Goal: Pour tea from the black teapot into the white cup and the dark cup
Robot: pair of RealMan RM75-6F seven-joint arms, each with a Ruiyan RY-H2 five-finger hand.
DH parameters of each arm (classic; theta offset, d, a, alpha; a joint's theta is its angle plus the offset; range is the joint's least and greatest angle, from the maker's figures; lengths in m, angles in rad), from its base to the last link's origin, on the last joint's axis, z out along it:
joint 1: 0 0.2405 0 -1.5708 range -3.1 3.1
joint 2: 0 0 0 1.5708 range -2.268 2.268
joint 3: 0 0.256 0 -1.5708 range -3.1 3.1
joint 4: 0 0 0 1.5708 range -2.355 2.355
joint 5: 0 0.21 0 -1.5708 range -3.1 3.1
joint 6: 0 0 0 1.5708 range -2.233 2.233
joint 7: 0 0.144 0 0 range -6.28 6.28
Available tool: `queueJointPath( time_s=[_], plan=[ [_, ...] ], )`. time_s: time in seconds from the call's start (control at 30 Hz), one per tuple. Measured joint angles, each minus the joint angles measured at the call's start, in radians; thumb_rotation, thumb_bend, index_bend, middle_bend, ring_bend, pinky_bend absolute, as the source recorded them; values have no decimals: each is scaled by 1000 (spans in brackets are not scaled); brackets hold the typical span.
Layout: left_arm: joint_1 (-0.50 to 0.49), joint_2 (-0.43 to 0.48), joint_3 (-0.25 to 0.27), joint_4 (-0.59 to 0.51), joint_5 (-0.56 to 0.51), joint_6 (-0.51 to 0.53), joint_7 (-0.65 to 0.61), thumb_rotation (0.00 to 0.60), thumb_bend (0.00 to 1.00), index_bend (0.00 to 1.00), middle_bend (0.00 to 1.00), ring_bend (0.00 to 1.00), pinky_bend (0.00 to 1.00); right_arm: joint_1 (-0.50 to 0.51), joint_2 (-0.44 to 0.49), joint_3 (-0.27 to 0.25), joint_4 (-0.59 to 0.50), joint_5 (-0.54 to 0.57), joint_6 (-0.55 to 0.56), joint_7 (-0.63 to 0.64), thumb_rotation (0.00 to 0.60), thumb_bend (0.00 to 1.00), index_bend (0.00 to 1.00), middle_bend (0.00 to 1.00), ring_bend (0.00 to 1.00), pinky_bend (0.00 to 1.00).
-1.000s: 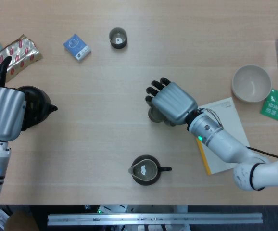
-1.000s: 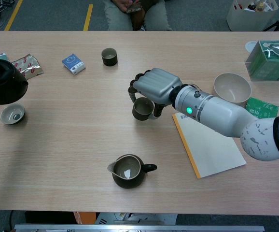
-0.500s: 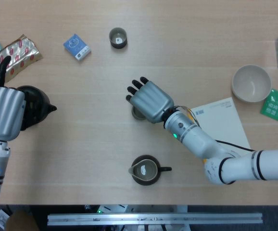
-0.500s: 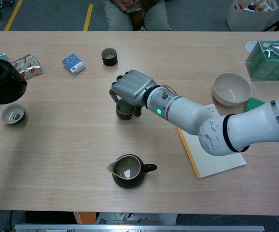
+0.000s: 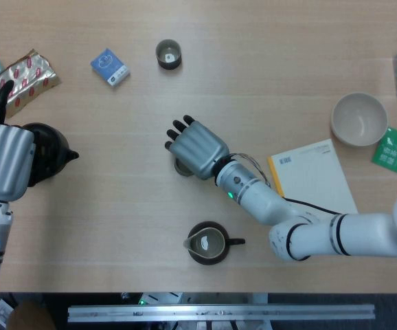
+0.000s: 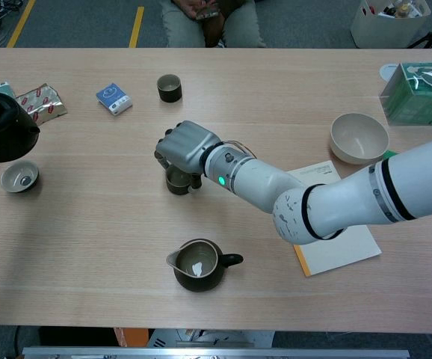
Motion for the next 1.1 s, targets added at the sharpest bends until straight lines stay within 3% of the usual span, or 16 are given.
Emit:
queueJointPath(
  time_s=[0.23, 0.97, 1.1],
  plan=[
    [2, -1, 2, 3, 0, 1, -2, 599, 307, 998, 1000, 875, 3, 16, -17, -7, 21, 16, -1, 5, 600, 188, 462, 262, 134, 164],
    [6, -1, 8, 15, 4, 0, -19, 598, 307, 997, 1000, 874, 3, 36, 15, -37, -26, 56, 21, -7, 600, 201, 298, 203, 75, 113],
    [5, -1, 8, 16, 3, -3, -21, 599, 307, 997, 1000, 874, 3, 38, 21, -43, -30, 61, 21, -9, 600, 205, 229, 173, 50, 92]
  ],
)
